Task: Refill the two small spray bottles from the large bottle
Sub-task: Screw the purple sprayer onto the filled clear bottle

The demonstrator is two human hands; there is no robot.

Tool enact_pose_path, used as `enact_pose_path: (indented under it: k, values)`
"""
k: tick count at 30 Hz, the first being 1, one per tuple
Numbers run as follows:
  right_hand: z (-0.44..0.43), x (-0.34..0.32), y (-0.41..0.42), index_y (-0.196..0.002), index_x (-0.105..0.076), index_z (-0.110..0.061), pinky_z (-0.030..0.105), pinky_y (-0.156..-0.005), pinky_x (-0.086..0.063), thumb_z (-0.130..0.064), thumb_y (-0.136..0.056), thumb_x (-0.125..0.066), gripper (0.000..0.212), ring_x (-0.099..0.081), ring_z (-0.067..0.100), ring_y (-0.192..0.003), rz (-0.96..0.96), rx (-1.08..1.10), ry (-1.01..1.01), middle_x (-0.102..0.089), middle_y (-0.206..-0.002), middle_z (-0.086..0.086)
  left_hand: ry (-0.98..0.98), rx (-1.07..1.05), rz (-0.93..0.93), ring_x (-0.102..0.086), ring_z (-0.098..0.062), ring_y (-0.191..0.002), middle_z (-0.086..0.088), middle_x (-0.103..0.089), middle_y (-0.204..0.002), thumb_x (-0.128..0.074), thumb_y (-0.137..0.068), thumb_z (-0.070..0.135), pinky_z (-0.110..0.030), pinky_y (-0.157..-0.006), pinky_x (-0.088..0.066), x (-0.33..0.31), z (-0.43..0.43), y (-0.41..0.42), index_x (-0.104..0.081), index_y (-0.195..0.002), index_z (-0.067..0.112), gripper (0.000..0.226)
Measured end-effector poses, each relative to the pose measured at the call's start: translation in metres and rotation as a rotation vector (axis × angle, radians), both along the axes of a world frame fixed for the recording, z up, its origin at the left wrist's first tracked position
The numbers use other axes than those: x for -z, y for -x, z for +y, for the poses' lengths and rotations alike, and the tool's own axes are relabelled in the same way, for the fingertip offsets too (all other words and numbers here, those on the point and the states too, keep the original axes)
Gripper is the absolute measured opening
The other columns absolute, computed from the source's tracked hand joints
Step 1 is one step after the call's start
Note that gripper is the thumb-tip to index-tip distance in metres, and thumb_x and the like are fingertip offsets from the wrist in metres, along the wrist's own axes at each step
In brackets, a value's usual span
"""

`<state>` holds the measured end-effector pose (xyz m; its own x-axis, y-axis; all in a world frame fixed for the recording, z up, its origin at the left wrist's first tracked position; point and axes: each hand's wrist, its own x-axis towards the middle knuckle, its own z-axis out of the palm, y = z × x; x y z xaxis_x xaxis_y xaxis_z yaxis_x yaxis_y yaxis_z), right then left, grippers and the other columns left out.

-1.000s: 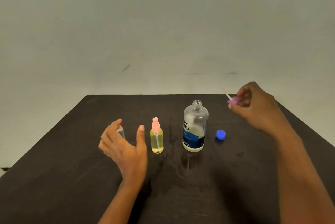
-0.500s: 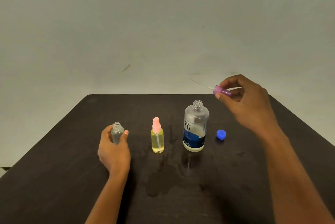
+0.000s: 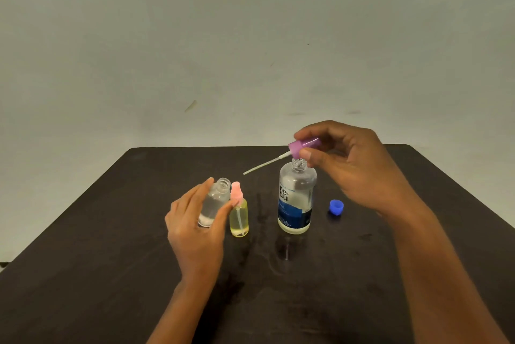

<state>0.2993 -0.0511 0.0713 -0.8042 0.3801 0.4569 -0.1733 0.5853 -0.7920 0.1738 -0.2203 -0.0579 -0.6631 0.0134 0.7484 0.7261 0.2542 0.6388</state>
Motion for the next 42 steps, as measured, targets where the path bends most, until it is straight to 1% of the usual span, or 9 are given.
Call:
enact_pose_path:
  k: [3, 7, 11, 17, 23, 27, 29, 36, 42]
  values:
    - [-0.006, -0.001, 0.000, -0.099, -0.070, -0.027, 0.014, -0.076, -0.052, -0.017, -0.084, -0.068, 0.018, -0.065, -0.001, -0.087, -0.021, -0.029, -0.016, -0.071, -0.093, -0.009, 0.028, 0.025, 0.050, -0.053, -0.006, -0.096, 0.000, -0.066, -0.105, -0.072, -0.070, 0.040, -0.045, -0.081, -0.049, -0.001, 0.004, -0.006, -0.066, -0.110, 0.010, 0.050]
    - [-0.012, 0.001, 0.004, -0.097, -0.069, -0.032, 0.021, -0.083, -0.054, -0.022, -0.083, -0.069, 0.017, -0.063, 0.000, -0.090, -0.067, -0.038, -0.043, -0.069, -0.094, -0.013, 0.051, 0.030, 0.067, -0.050, -0.001, -0.096, -0.001, -0.067, -0.103, -0.069, -0.070, 0.045, -0.035, -0.082, -0.044, -0.001, 0.007, -0.009, -0.069, -0.108, 0.010, 0.051]
    - [-0.014, 0.003, 0.006, -0.097, -0.069, -0.032, 0.021, -0.084, -0.053, -0.023, -0.083, -0.069, 0.017, -0.062, -0.001, -0.090, -0.103, -0.029, -0.066, -0.069, -0.093, -0.015, 0.058, 0.023, 0.093, -0.052, -0.004, -0.095, 0.000, -0.066, -0.103, -0.068, -0.072, 0.044, -0.036, -0.081, -0.043, 0.000, 0.007, -0.008, -0.069, -0.107, 0.010, 0.049]
    - [-0.013, 0.000, 0.003, -0.098, -0.070, -0.030, 0.017, -0.082, -0.053, -0.022, -0.083, -0.069, 0.017, -0.063, -0.001, -0.091, -0.100, -0.029, -0.085, -0.069, -0.093, -0.014, 0.065, 0.033, 0.091, -0.053, -0.005, -0.095, 0.002, -0.066, -0.103, -0.067, -0.072, 0.045, -0.028, -0.084, -0.039, -0.001, 0.008, -0.009, -0.068, -0.107, 0.012, 0.049]
    - [-0.003, -0.005, -0.006, -0.098, -0.069, -0.032, 0.010, -0.076, -0.050, -0.022, -0.084, -0.068, 0.017, -0.064, 0.000, -0.089, -0.062, 0.006, -0.092, -0.070, -0.094, -0.013, 0.063, 0.029, 0.054, -0.054, -0.005, -0.096, -0.001, -0.068, -0.103, -0.066, -0.072, 0.047, -0.033, -0.086, -0.041, -0.002, 0.007, -0.009, -0.068, -0.107, 0.012, 0.050]
    - [-0.005, -0.002, -0.002, -0.095, -0.070, -0.032, 0.019, -0.079, -0.054, -0.023, -0.083, -0.068, 0.015, -0.064, 0.000, -0.088, -0.115, -0.011, -0.096, -0.070, -0.091, -0.013, 0.068, 0.043, 0.109, -0.053, -0.003, -0.096, 0.008, -0.062, -0.105, -0.068, -0.072, 0.045, -0.030, -0.085, -0.040, 0.000, 0.009, -0.010, -0.066, -0.109, 0.016, 0.047]
    - [-0.010, 0.002, 0.002, -0.095, -0.070, -0.032, 0.022, -0.081, -0.054, -0.024, -0.083, -0.069, 0.015, -0.063, 0.000, -0.089, -0.150, -0.029, -0.114, -0.069, -0.091, -0.014, 0.081, 0.054, 0.140, -0.053, -0.003, -0.095, 0.008, -0.063, -0.105, -0.070, -0.072, 0.043, -0.027, -0.085, -0.039, 0.001, 0.011, -0.012, -0.067, -0.108, 0.015, 0.046]
    - [-0.028, 0.014, 0.016, -0.101, -0.068, -0.028, 0.011, -0.083, -0.047, -0.020, -0.085, -0.068, 0.018, -0.056, -0.004, -0.094, -0.257, -0.102, -0.300, -0.065, -0.097, -0.016, 0.144, 0.070, 0.212, -0.054, -0.005, -0.093, -0.001, -0.068, -0.101, -0.070, -0.073, 0.042, -0.016, -0.087, -0.033, 0.005, 0.013, -0.015, -0.067, -0.107, 0.012, 0.045]
    - [-0.030, 0.016, 0.017, -0.098, -0.068, -0.028, 0.012, -0.082, -0.046, -0.020, -0.084, -0.070, 0.016, -0.056, -0.001, -0.093, -0.281, -0.132, -0.353, -0.066, -0.096, -0.014, 0.168, 0.097, 0.215, -0.054, -0.006, -0.094, -0.002, -0.068, -0.103, -0.067, -0.075, 0.043, -0.017, -0.087, -0.034, 0.006, 0.014, -0.015, -0.065, -0.110, 0.013, 0.046]
